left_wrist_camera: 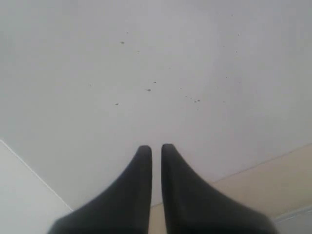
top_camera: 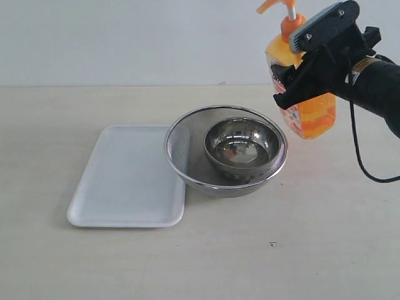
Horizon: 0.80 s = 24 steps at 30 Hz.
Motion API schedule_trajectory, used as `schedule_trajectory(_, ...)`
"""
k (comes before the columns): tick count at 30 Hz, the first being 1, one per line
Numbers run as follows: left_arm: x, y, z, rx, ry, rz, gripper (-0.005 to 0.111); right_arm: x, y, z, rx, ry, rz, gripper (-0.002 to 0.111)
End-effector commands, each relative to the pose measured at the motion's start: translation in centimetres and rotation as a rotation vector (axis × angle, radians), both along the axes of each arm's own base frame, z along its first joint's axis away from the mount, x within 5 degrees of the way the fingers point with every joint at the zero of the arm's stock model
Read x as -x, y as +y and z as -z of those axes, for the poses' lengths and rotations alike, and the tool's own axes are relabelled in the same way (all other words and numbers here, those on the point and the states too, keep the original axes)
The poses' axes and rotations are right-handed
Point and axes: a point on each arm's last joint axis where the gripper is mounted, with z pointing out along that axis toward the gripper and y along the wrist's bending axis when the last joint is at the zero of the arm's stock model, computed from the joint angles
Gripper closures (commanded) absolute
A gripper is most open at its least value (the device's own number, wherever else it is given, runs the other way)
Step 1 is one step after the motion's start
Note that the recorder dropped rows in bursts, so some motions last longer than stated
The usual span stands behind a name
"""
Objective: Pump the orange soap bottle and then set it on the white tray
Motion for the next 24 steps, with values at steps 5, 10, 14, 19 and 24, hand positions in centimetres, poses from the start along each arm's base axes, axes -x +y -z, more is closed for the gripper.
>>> schedule_trajectory(5,1.2,0.7,-0.2,0.056,-0.014,0.018,0.102,-0.1,0.1,-4.9,0.005,-0.156,-0.007,0.108)
schedule_trajectory(10,1.2,0.7,-0.2,0.056,-0.014,0.018,0.102,0.0,0.0,-6.4,-0.003,-0.167,0.001,0.108)
schedule_trajectory(14,1.2,0.7,-0.2,0.052,-0.017,0.012,0.102,0.4,0.2,-7.2,-0.004,-0.180,-0.006,0.108)
schedule_trajectory(19,1.2,0.7,-0.2,0.052,-0.017,0.012,0.102,1.2,1.0,-8.2,-0.030,-0.193,-0.035,0.108)
schedule_trajectory(24,1.2,0.7,-0.2,0.052,-0.017,0.012,0.102,2.0,2.3,-9.0,-0.067,-0.206,-0.077,0.108)
